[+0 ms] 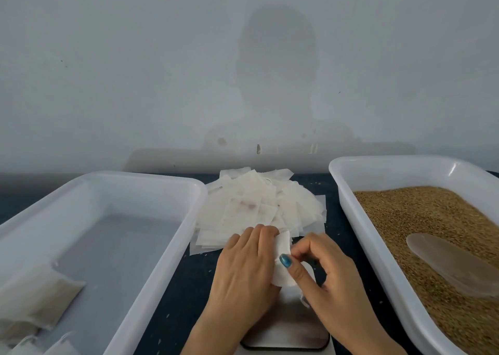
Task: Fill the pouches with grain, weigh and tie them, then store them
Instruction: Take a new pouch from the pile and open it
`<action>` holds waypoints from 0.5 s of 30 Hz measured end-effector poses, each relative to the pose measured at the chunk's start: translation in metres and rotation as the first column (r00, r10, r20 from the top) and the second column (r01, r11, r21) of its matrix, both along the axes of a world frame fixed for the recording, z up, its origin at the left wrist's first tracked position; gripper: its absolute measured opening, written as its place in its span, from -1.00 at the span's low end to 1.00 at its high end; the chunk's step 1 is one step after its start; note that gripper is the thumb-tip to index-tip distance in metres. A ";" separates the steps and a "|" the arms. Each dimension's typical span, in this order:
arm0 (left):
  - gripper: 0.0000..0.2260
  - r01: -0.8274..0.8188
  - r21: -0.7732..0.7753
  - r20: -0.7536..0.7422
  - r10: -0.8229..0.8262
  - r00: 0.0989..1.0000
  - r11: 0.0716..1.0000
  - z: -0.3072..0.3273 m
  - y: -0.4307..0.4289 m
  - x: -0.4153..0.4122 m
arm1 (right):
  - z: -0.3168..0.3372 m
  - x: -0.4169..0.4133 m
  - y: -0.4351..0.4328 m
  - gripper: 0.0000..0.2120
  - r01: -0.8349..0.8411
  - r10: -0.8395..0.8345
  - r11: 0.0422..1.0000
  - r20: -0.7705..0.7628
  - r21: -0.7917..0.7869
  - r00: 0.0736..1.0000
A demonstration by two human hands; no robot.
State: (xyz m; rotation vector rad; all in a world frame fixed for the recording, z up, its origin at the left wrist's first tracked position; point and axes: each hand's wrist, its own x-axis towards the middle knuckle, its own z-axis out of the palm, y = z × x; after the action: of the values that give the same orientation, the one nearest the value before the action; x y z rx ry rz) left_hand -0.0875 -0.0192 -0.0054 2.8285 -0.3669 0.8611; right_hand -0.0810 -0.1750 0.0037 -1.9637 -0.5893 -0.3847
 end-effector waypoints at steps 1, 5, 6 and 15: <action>-0.52 -0.005 -0.016 -0.001 0.005 1.000 1.000 0.000 0.000 0.000 | 0.000 -0.001 0.000 -0.82 0.008 -0.008 1.000 -0.011 -0.022 1.000; -0.50 -0.014 -0.117 -0.014 0.013 1.000 0.993 0.004 -0.002 -0.001 | -0.002 -0.001 0.000 -0.69 0.033 -0.040 0.984 -0.034 -0.172 0.999; -0.49 -0.014 -0.127 -0.018 0.012 1.000 0.992 0.005 -0.003 -0.001 | -0.002 -0.001 0.000 -0.67 0.021 -0.034 0.981 -0.066 -0.193 0.997; -0.45 0.024 -0.113 -0.051 -0.030 0.998 0.993 0.004 -0.003 0.001 | 0.004 -0.004 0.004 -0.72 -0.045 0.023 0.992 -0.178 -0.121 0.984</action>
State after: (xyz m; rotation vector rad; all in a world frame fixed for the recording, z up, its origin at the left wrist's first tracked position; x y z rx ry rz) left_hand -0.0861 -0.0225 -0.0013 2.7302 -0.3375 0.7751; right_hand -0.0848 -0.1709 0.0080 -2.0780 -0.5425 -0.1528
